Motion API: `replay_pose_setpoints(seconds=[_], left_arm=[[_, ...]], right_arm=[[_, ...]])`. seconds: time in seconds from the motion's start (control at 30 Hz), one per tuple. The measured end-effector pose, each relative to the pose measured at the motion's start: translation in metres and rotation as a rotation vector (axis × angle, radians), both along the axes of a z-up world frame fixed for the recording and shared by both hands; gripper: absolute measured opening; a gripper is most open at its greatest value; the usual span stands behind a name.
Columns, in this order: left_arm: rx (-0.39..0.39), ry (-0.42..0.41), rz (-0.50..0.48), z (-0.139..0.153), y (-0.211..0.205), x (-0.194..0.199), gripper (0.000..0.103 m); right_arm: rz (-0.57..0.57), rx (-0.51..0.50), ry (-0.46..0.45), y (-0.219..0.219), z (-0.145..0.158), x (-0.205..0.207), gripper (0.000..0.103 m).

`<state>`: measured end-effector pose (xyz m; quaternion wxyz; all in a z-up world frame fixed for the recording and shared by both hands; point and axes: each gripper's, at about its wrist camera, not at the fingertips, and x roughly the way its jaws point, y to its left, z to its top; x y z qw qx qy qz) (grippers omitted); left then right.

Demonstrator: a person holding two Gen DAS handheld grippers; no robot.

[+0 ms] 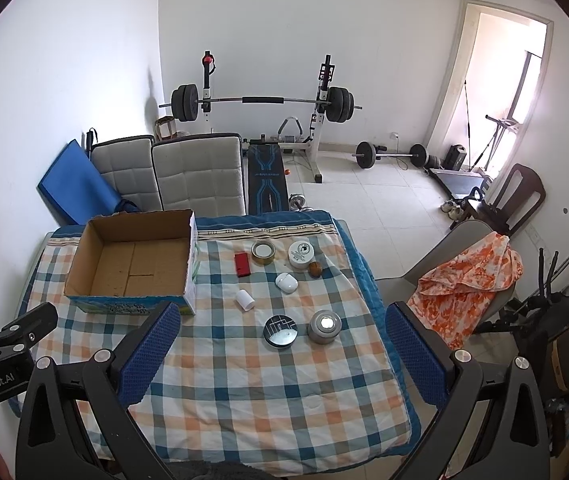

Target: Organize rigid objects

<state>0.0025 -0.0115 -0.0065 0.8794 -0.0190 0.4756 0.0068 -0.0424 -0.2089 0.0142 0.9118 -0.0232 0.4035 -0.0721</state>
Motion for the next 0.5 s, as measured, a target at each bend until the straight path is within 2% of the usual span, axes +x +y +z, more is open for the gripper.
replay_pose_setpoints(seconds=[0.5], left_arm=[[0.004, -0.005, 0.002, -0.0002, -0.0028, 0.0053, 0.103]], right_arm=[[0.002, 0.001, -0.019, -0.0005, 0.0069, -0.0003, 0.103]])
